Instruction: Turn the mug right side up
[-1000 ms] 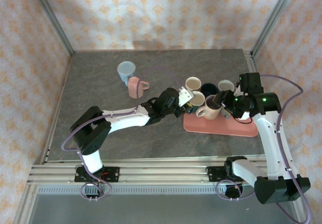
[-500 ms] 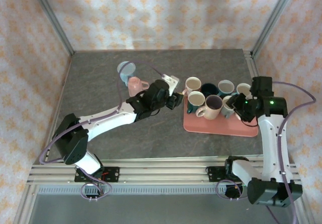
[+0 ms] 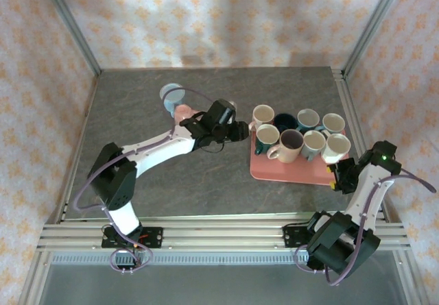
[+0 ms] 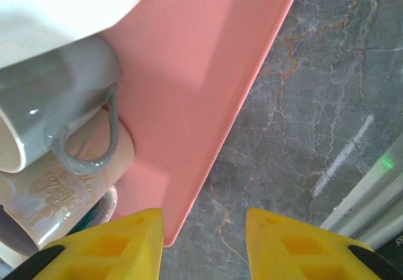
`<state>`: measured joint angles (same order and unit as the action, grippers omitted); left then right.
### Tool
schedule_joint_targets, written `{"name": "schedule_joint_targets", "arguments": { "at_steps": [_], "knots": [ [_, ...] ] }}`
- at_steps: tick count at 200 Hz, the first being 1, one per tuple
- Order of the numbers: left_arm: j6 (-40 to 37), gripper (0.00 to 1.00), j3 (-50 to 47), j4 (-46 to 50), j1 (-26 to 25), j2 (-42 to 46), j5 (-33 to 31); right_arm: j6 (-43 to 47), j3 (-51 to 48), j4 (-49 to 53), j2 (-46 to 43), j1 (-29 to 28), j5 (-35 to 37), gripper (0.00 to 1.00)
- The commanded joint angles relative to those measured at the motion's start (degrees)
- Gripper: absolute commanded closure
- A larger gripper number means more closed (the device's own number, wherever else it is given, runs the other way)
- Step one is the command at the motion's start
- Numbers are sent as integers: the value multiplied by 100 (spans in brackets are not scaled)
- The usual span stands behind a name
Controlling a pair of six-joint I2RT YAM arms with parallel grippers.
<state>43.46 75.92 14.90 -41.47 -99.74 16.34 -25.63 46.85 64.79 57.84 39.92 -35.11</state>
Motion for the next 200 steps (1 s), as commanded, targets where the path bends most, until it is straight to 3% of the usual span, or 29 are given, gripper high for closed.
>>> {"name": "schedule_joint_targets", "arguments": {
  "at_steps": [1, 49, 151, 200],
  "knots": [
    [909, 55, 100, 14, 47, -227, 477, -590, -421, -566, -46, 32, -90, 60],
    [1336, 57, -39, -391, 52, -572, 697, -1024, -1606, -1609, 2, 28, -177, 65],
    [2017, 59, -477, -1372, 52, -932, 773, -1061, -1823, -2609, 686, 24, -341, 68],
    [2328, 59, -508, -1737, 58, -1271, 785, -1181, -1938, -2871, 966, -134, -234, 73]
  ]
}}
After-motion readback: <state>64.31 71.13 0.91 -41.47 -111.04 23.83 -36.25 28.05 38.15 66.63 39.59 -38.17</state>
